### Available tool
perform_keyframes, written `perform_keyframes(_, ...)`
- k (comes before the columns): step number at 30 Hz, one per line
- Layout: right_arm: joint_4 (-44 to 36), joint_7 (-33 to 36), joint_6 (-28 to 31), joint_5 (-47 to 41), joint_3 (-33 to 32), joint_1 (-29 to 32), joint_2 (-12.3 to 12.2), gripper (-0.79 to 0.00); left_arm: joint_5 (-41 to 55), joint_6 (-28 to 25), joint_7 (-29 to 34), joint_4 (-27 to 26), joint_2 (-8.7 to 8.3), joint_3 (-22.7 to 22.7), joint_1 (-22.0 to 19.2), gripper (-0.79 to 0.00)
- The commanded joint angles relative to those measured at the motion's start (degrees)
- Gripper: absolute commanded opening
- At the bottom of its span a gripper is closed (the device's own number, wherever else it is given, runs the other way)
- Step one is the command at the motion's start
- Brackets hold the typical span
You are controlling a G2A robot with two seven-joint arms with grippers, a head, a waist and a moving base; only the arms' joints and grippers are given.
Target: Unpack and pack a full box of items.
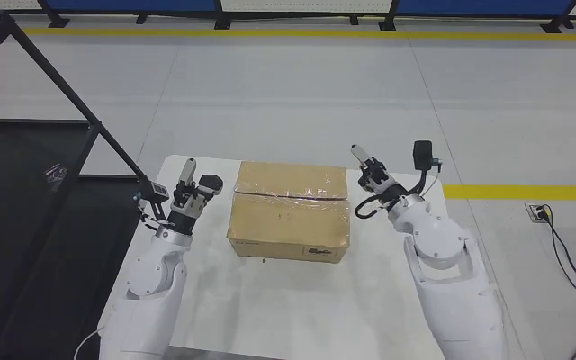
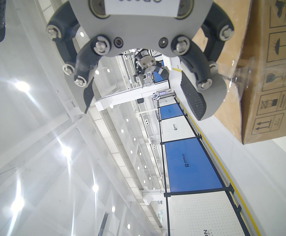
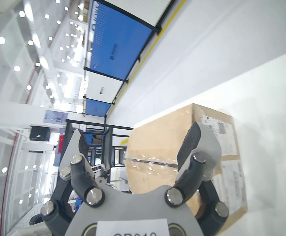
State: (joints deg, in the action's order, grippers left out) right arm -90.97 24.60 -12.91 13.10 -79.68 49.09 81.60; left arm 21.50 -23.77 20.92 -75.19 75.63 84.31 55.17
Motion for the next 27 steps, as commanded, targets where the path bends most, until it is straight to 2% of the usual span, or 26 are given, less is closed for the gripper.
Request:
perform_keyframes(1,-0.06,4.22,1.56,-2.60,1.16,-0.49,0.08,0.000,0.22,-0.13,-0.28,0.09,-0.03,0.26,-0.07,0.000)
perform_keyframes(10,-0.18,4.60,2.28,-2.77,1.50,-0.09,0.08,0.000,1.68,-1.48,-2.22,-0.54,-0.37,3.09,1.83,0.000)
perform_keyframes(11,0.28,5.89,2.97,-2.40,2.32,0.21,0.02,-0.114,1.97,-1.30,-2.37,-0.64,-0.41,3.43,2.04,0.000)
perform_keyframes(12,1.29,6.02,1.33,-1.64,3.17,-0.37,0.07,-0.474,2.11,-0.99,-2.46,-0.70,-0.45,3.63,2.06,0.000)
perform_keyframes(13,2.19,6.06,-0.83,-1.21,4.66,-1.64,0.28,-0.785,2.15,-0.72,-2.40,-0.64,-0.47,3.73,1.94,0.000)
perform_keyframes(20,15.66,9.06,-13.92,-0.27,19.08,-15.95,3.34,-0.785,1.43,-0.31,-2.29,-0.44,-0.40,2.76,1.15,0.000)
perform_keyframes(27,31.55,11.74,-16.01,-6.79,25.74,-26.73,6.83,-0.785,2.06,-1.02,-2.72,-0.29,-0.48,3.41,1.98,0.000)
